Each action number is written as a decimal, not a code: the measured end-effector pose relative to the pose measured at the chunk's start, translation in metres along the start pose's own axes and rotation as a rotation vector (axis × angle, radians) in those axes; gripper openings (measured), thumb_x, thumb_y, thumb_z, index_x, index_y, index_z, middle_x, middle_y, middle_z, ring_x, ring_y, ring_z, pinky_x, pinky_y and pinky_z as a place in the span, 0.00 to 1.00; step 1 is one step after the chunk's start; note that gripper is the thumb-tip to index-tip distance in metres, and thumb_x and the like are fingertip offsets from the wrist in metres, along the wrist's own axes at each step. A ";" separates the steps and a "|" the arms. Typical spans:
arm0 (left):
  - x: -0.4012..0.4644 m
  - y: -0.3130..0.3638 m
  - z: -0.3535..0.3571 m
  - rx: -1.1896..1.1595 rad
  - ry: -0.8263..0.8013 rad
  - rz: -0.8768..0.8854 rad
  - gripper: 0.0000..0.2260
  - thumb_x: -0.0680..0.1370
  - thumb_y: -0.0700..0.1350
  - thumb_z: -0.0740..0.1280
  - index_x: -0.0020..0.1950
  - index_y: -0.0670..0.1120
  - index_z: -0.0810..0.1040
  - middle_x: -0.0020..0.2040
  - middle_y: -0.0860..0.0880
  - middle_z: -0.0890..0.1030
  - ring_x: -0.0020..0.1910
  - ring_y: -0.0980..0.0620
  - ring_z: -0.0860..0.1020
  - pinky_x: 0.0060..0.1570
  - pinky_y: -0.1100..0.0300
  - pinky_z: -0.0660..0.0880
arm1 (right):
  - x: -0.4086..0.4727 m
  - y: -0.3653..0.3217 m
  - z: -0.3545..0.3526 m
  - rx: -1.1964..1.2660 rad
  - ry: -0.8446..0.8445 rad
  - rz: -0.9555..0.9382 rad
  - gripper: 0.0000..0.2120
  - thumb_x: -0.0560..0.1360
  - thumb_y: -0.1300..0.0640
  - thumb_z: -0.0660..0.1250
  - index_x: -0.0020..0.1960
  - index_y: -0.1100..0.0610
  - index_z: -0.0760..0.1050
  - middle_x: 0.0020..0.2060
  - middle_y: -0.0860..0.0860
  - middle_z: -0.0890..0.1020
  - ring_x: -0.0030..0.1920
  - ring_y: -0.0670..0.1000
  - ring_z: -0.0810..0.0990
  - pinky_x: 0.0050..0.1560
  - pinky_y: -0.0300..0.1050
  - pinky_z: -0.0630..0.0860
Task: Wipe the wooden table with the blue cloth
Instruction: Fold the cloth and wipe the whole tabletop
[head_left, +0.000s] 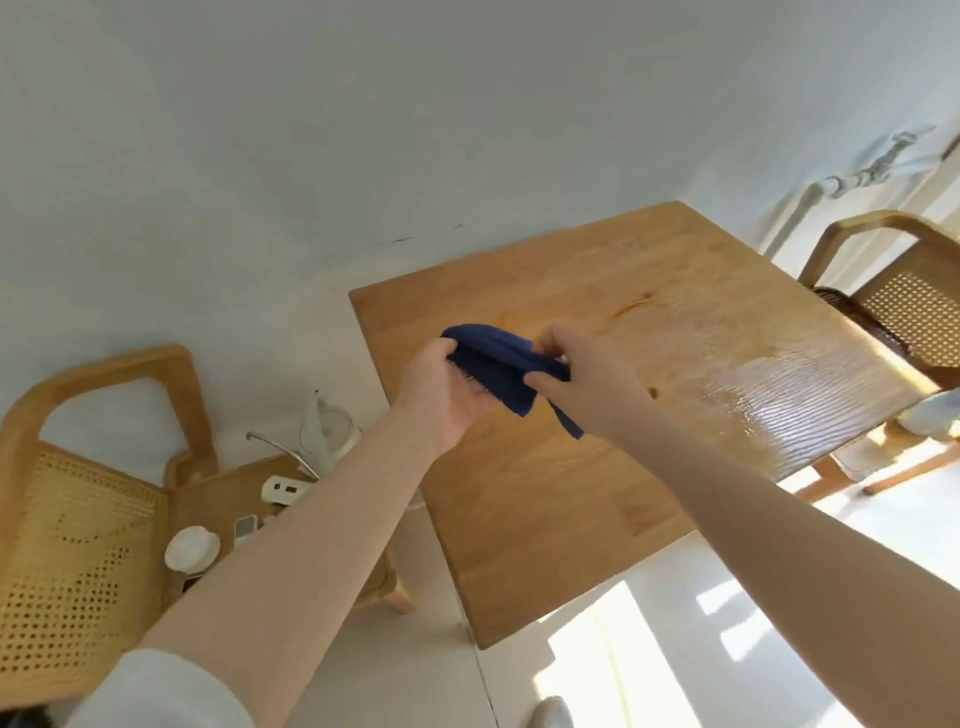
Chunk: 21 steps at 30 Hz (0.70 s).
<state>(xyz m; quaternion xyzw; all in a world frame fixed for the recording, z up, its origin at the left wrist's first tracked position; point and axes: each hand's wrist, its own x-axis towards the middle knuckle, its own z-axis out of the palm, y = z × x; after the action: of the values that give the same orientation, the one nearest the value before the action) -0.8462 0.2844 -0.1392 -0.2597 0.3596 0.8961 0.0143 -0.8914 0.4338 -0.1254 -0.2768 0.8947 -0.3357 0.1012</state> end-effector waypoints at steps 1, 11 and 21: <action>0.003 0.000 0.006 -0.083 0.004 0.006 0.16 0.81 0.46 0.51 0.61 0.39 0.72 0.53 0.40 0.79 0.49 0.43 0.78 0.45 0.50 0.76 | 0.003 0.006 0.000 -0.007 -0.008 -0.010 0.05 0.75 0.59 0.65 0.49 0.55 0.69 0.41 0.50 0.76 0.39 0.53 0.76 0.39 0.47 0.72; 0.050 0.007 0.013 -0.112 0.226 -0.029 0.14 0.80 0.40 0.59 0.65 0.38 0.69 0.63 0.40 0.76 0.60 0.44 0.76 0.55 0.52 0.74 | 0.056 0.046 0.043 1.476 -0.116 0.610 0.17 0.81 0.49 0.55 0.59 0.60 0.73 0.52 0.56 0.80 0.51 0.55 0.80 0.50 0.52 0.77; 0.099 0.027 -0.005 -0.127 0.171 0.083 0.13 0.80 0.39 0.59 0.65 0.41 0.71 0.59 0.41 0.79 0.52 0.48 0.80 0.47 0.57 0.79 | 0.144 0.031 0.055 1.719 -0.226 0.627 0.27 0.79 0.41 0.50 0.66 0.60 0.69 0.57 0.59 0.79 0.57 0.56 0.79 0.58 0.50 0.74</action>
<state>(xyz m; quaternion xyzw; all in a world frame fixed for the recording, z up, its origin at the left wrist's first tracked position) -0.9356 0.2451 -0.1722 -0.3206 0.3125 0.8914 -0.0701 -1.0037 0.3420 -0.1862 0.1174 0.3565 -0.8130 0.4452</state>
